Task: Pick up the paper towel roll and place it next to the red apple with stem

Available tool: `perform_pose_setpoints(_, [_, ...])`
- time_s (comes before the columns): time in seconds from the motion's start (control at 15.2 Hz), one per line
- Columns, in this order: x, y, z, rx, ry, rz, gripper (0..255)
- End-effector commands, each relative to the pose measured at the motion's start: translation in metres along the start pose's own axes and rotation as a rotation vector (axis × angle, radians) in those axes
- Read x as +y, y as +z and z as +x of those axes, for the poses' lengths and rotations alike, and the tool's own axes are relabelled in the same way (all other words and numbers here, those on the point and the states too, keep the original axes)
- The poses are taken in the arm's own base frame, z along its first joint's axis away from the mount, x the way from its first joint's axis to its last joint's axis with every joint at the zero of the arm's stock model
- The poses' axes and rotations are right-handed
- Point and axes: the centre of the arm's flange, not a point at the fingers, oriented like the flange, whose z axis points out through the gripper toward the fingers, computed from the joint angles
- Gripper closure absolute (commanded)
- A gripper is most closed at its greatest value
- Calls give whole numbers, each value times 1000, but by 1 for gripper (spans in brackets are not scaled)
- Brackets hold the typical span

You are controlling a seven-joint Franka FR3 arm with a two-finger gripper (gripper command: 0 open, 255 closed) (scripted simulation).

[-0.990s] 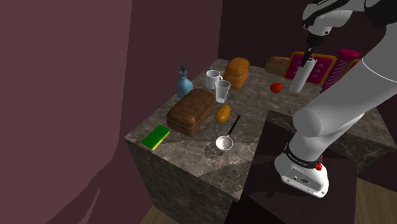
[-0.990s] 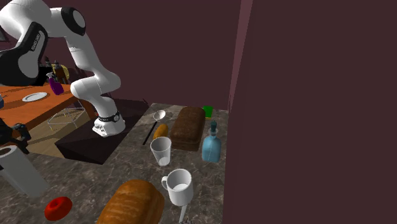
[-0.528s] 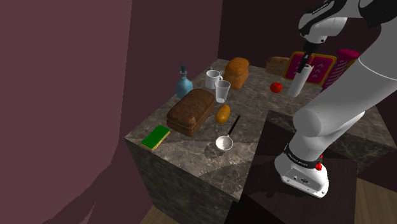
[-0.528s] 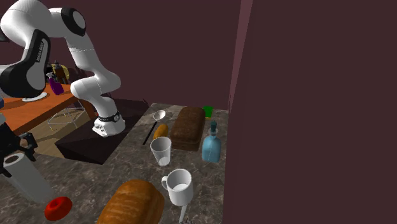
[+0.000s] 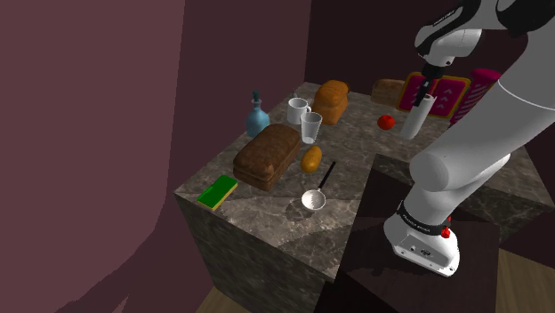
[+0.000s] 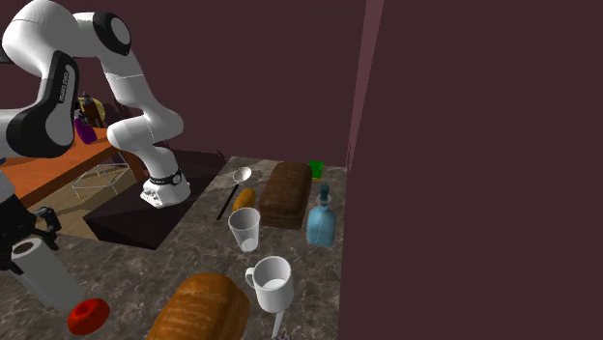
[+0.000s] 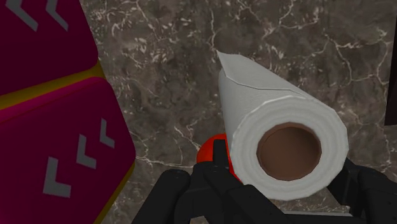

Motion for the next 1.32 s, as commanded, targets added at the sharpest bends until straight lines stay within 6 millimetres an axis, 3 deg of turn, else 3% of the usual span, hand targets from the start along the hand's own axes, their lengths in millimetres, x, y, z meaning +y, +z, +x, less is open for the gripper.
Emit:
perform_pose_setpoints(0.0, [0,0,0,0,0,0,255])
perform_pose_setpoints(0.13, [0,0,0,0,0,0,255])
perform_pose_setpoints(0.2, [0,0,0,0,0,0,0])
perform_pose_setpoints(0.53, [0,0,0,0,0,0,0])
perform_pose_setpoints(0.79, [0,-50,0,0,0,0,0])
perform_pose_setpoints(1.25, [0,-50,0,0,0,0,0])
